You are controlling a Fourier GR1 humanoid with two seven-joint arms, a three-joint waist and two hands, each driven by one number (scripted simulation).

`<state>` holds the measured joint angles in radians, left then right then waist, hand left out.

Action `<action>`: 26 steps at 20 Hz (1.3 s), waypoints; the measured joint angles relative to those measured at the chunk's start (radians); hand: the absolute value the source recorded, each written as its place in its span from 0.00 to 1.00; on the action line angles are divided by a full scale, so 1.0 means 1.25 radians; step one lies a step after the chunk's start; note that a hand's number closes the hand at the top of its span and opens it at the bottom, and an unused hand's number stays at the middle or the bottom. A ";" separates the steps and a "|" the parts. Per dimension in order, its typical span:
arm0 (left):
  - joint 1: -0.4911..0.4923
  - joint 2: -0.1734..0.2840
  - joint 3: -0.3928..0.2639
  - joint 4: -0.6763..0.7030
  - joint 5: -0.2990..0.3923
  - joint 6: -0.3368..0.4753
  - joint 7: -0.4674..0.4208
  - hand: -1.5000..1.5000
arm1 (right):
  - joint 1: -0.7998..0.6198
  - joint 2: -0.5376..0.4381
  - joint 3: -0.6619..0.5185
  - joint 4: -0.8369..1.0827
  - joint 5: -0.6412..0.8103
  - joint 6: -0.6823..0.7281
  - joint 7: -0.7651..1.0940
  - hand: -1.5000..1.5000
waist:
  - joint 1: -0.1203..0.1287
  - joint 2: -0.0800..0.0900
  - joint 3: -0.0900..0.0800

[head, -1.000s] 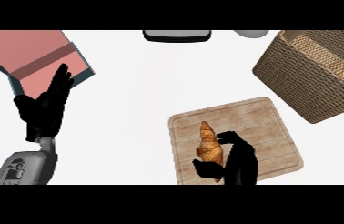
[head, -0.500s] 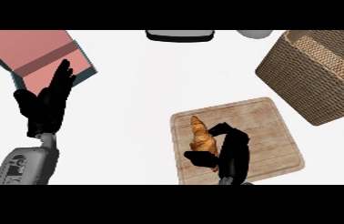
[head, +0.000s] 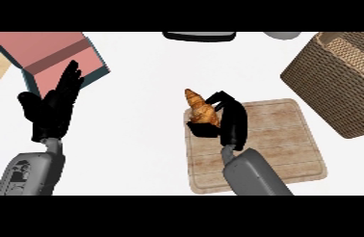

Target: Pick the croissant from the cutting board and place it in the basket

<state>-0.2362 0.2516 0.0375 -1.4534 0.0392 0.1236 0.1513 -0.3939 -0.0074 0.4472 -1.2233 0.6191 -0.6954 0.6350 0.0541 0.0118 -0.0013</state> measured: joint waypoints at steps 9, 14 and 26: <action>0.015 0.015 0.025 -0.010 0.003 -0.008 0.016 0.50 | -0.210 0.004 -0.050 0.085 -0.050 -0.104 -0.073 1.00 | -0.026 -0.007 0.001; 0.014 0.011 0.035 -0.006 -0.005 -0.002 0.014 0.50 | -0.293 -0.022 -0.107 0.069 0.027 -0.053 0.034 1.00 | -0.039 -0.010 0.001; 0.012 -0.002 0.038 0.007 -0.013 -0.010 -0.001 0.50 | -0.508 -0.126 -0.319 0.184 0.047 -0.025 0.082 1.00 | -0.035 -0.007 0.001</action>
<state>-0.2208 0.2492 0.0850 -1.4444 0.0225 0.1112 0.1506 -1.0294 -0.1648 0.0483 -0.9930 0.6775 -0.7262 0.7378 0.0109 0.0027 -0.0005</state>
